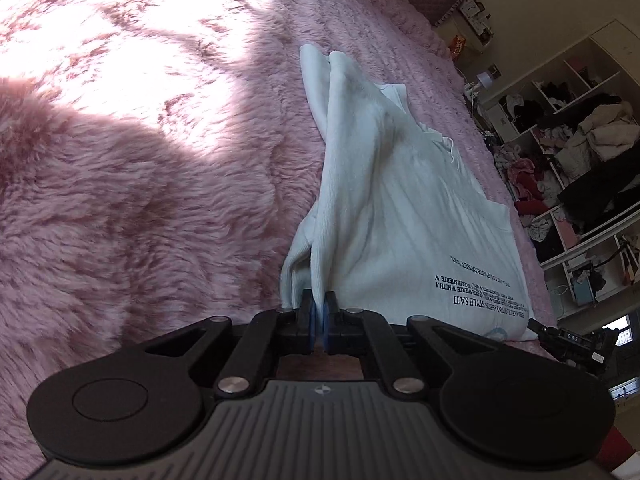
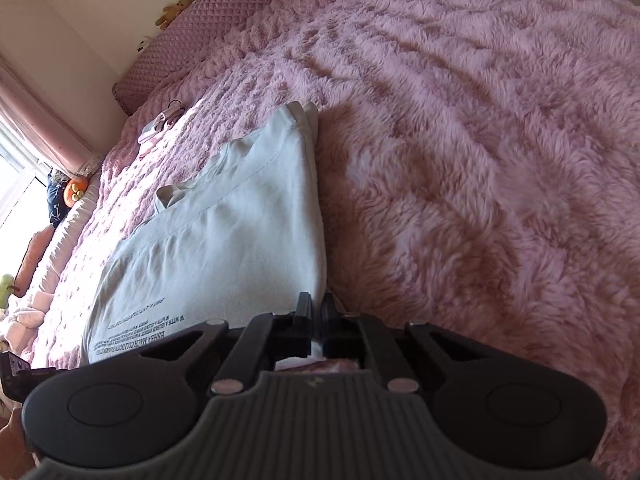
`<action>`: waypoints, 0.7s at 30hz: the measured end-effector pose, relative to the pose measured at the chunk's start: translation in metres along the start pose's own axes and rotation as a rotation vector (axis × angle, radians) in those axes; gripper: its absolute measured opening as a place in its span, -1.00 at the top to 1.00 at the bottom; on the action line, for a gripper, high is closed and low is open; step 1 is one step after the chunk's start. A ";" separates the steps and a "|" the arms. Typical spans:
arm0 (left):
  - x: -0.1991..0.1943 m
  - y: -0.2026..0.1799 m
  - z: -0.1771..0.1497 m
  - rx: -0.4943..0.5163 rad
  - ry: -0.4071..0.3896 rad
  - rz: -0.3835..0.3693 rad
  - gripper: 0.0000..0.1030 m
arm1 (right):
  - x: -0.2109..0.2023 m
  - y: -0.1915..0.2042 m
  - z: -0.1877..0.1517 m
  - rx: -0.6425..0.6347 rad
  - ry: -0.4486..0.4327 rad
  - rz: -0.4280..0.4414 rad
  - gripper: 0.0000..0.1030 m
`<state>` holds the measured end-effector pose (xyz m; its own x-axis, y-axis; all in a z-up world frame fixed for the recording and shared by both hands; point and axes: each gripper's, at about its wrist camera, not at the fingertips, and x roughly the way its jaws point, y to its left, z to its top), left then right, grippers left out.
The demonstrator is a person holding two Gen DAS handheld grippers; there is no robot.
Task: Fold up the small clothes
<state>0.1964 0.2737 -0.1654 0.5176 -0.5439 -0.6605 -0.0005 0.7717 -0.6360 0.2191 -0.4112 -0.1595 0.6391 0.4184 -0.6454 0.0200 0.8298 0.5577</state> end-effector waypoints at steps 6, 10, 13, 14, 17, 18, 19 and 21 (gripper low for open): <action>-0.010 -0.004 -0.001 0.038 0.008 0.016 0.94 | -0.005 0.000 0.001 -0.018 -0.012 -0.004 1.00; -0.011 0.000 -0.002 -0.009 0.012 0.008 0.94 | 0.000 -0.003 0.002 -0.024 0.034 -0.025 0.92; -0.013 -0.010 0.006 -0.005 0.011 0.040 0.91 | -0.009 -0.004 0.010 0.010 -0.007 -0.004 0.73; -0.016 -0.017 0.011 0.023 -0.006 0.053 0.88 | -0.014 -0.002 0.014 0.001 -0.032 0.006 0.69; -0.024 -0.034 0.030 0.068 -0.075 0.063 0.60 | -0.017 0.007 0.031 -0.055 -0.080 0.001 0.36; -0.024 -0.037 0.037 0.073 -0.108 0.069 0.52 | -0.013 0.010 0.038 -0.067 -0.089 -0.005 0.36; -0.021 -0.040 0.044 0.077 -0.127 0.069 0.43 | -0.008 0.012 0.045 -0.071 -0.095 -0.013 0.36; -0.011 -0.043 0.059 0.085 -0.141 0.067 0.40 | 0.006 0.015 0.059 -0.083 -0.119 -0.018 0.36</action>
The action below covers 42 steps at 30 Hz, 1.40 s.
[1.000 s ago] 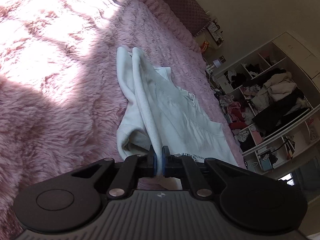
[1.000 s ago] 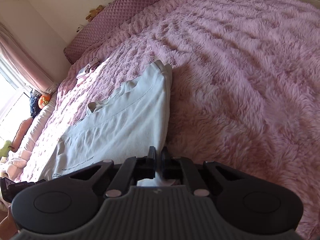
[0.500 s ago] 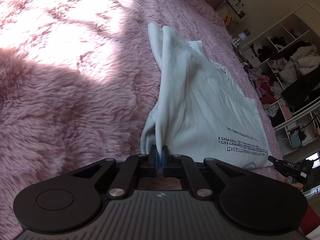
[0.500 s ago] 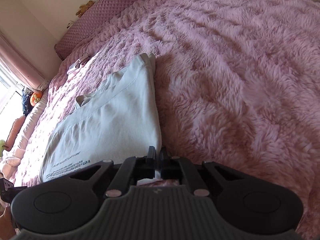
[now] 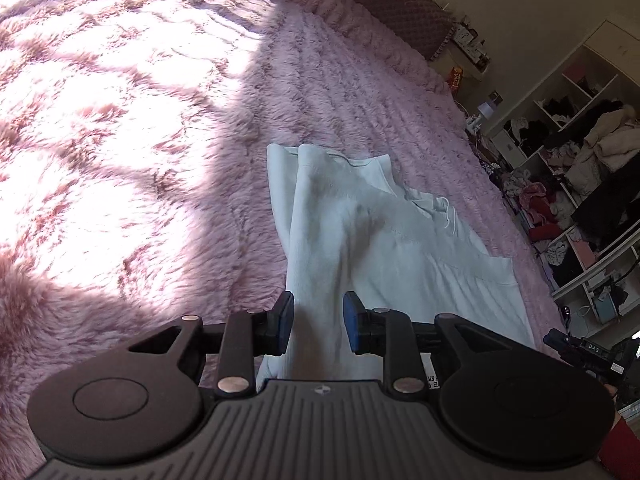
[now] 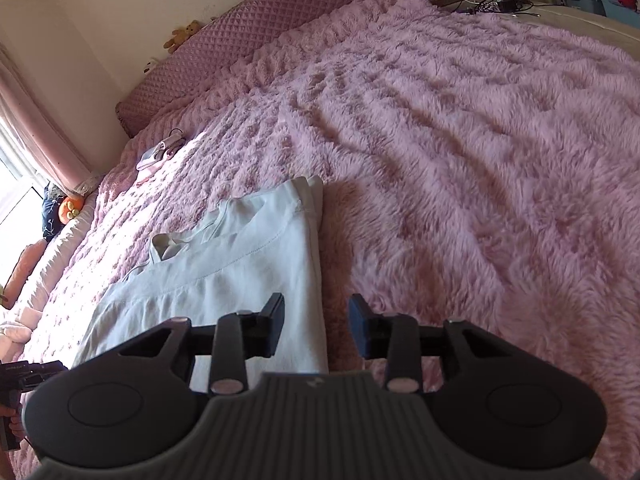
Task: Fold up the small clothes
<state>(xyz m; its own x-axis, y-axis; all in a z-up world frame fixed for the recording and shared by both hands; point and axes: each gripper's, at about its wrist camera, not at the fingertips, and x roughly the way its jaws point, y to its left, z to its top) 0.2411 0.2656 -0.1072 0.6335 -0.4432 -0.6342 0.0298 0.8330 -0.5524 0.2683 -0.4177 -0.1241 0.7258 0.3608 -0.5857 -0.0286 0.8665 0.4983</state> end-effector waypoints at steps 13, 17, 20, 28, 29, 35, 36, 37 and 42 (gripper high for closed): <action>0.091 -0.013 0.048 0.039 -0.026 0.080 0.20 | 0.110 0.019 0.051 -0.089 -0.022 -0.080 0.11; 0.089 -0.011 0.046 0.028 -0.075 0.056 0.80 | 0.122 0.021 0.046 -0.101 -0.014 -0.063 0.50; 0.073 -0.013 0.039 0.029 -0.191 0.039 0.94 | 0.120 0.023 0.045 -0.114 -0.033 -0.047 0.73; 0.094 0.000 0.027 0.016 -0.162 0.184 0.80 | 0.132 0.018 0.039 -0.081 -0.029 -0.077 0.67; 0.097 -0.001 0.028 0.023 -0.154 0.193 0.74 | 0.135 0.016 0.038 -0.071 -0.022 -0.089 0.65; 0.060 -0.003 0.029 0.010 -0.121 0.138 0.25 | 0.089 0.007 0.034 0.006 -0.055 -0.024 0.23; 0.046 -0.001 0.022 -0.010 -0.132 0.118 0.19 | 0.069 0.004 0.027 0.013 -0.060 0.004 0.17; 0.033 0.002 0.015 -0.030 -0.140 0.093 0.15 | 0.053 0.001 0.020 0.023 -0.059 0.025 0.14; -0.026 0.013 -0.042 -0.075 -0.194 0.055 0.03 | -0.001 -0.014 -0.019 0.050 0.005 0.062 0.13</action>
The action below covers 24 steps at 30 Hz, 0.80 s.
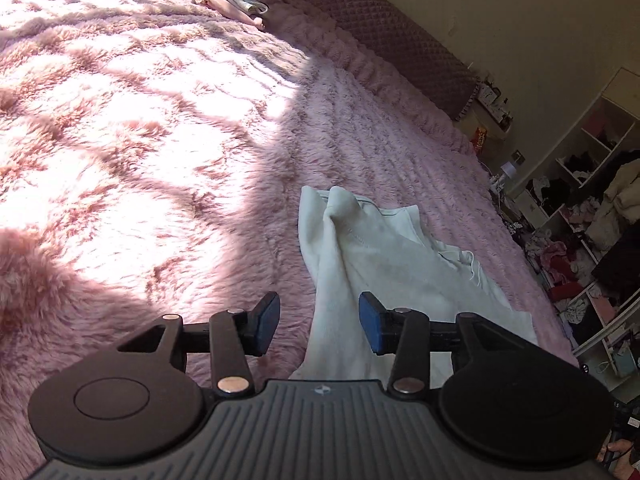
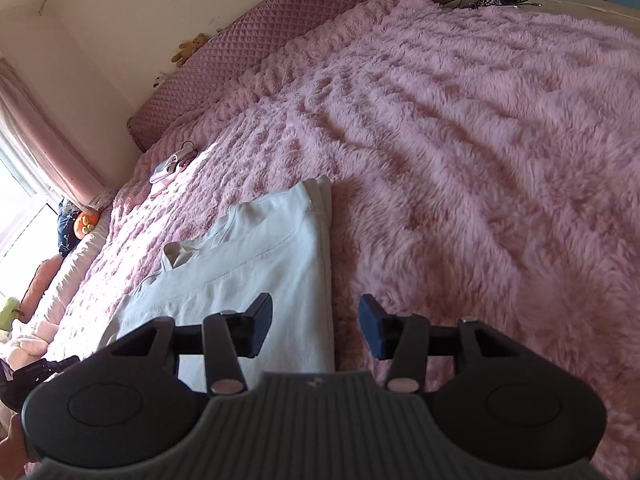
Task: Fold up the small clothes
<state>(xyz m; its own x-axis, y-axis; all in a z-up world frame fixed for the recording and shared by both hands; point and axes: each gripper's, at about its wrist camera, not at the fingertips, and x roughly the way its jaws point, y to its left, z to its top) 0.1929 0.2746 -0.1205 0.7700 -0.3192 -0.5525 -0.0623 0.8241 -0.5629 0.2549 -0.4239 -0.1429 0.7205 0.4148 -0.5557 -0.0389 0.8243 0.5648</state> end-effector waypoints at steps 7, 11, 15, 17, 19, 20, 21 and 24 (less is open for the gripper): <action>-0.018 0.017 -0.037 -0.110 0.055 -0.062 0.03 | -0.015 0.002 -0.041 0.003 0.079 -0.025 0.12; -0.004 0.017 -0.043 -0.120 0.097 -0.080 0.16 | -0.010 0.006 -0.048 0.010 0.103 -0.035 0.26; 0.001 0.014 -0.041 -0.115 0.090 -0.058 0.94 | -0.008 0.011 -0.046 -0.004 0.116 -0.071 0.69; -0.001 0.012 -0.043 -0.110 0.086 -0.046 0.94 | -0.010 0.012 -0.043 -0.010 0.111 -0.088 0.91; -0.008 0.009 -0.042 -0.093 0.079 -0.042 0.94 | -0.017 0.016 -0.038 -0.017 0.090 -0.086 0.96; -0.011 0.007 -0.040 -0.088 0.078 -0.049 0.94 | -0.022 0.019 -0.036 -0.035 0.079 -0.088 0.98; -0.016 0.004 -0.038 -0.076 0.075 -0.037 0.94 | -0.026 0.023 -0.034 -0.059 0.067 -0.095 1.00; -0.008 0.008 -0.040 -0.027 0.139 0.016 0.94 | -0.029 0.019 -0.033 -0.053 0.082 -0.106 1.00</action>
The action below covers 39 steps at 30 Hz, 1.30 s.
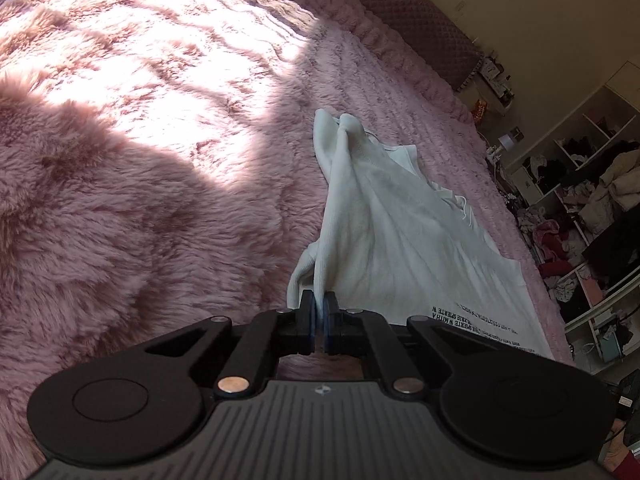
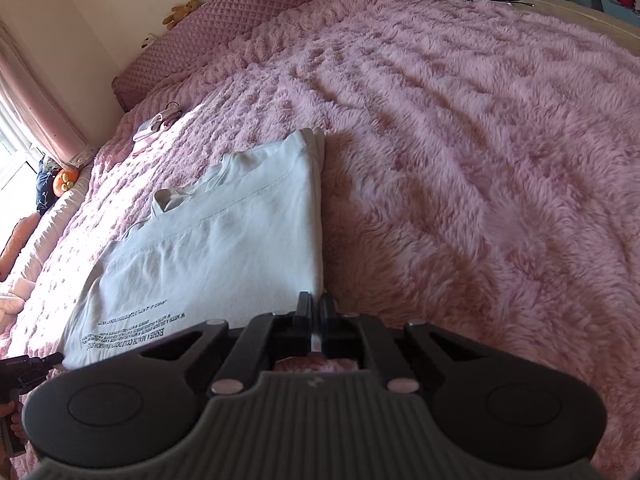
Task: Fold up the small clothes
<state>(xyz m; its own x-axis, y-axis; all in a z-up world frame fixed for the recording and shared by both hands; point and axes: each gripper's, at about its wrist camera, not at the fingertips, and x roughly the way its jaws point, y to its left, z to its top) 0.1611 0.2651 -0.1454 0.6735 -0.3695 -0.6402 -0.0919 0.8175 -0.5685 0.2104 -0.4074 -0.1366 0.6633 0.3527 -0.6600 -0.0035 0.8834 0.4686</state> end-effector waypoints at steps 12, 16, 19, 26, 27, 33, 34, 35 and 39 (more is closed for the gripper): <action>-0.015 -0.014 0.002 0.067 -0.022 0.083 0.76 | 0.007 -0.004 -0.011 -0.005 0.000 -0.085 0.26; -0.025 -0.044 0.010 0.151 -0.077 0.141 0.08 | 0.000 0.034 0.005 -0.095 -0.069 -0.045 -0.08; -0.015 -0.074 0.010 0.242 -0.076 0.175 -0.21 | 0.017 0.083 0.020 -0.203 -0.099 -0.044 -0.14; 0.016 -0.113 -0.005 0.298 -0.047 0.256 -0.48 | 0.102 0.173 0.063 -0.283 -0.131 -0.042 -0.51; 0.018 -0.114 -0.006 0.294 -0.046 0.254 -0.48 | 0.116 0.182 0.071 -0.283 -0.134 -0.052 -0.51; 0.041 -0.103 -0.013 0.248 -0.003 0.287 -0.51 | 0.213 0.239 0.112 -0.300 -0.095 -0.159 -0.51; 0.044 -0.100 -0.014 0.239 -0.001 0.286 -0.51 | 0.226 0.246 0.114 -0.320 -0.086 -0.177 -0.51; 0.045 -0.098 -0.016 0.239 -0.003 0.284 -0.56 | 0.238 0.252 0.116 -0.345 -0.075 -0.204 -0.51; 0.051 -0.100 -0.018 0.251 -0.001 0.283 -0.75 | 0.280 0.264 0.114 -0.436 -0.054 -0.299 -0.51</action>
<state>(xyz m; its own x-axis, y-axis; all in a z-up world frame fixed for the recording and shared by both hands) 0.1912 0.1568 -0.1303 0.6481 -0.1135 -0.7531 -0.0917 0.9700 -0.2252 0.4807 -0.1101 -0.1309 0.7205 0.0594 -0.6909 -0.1111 0.9933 -0.0304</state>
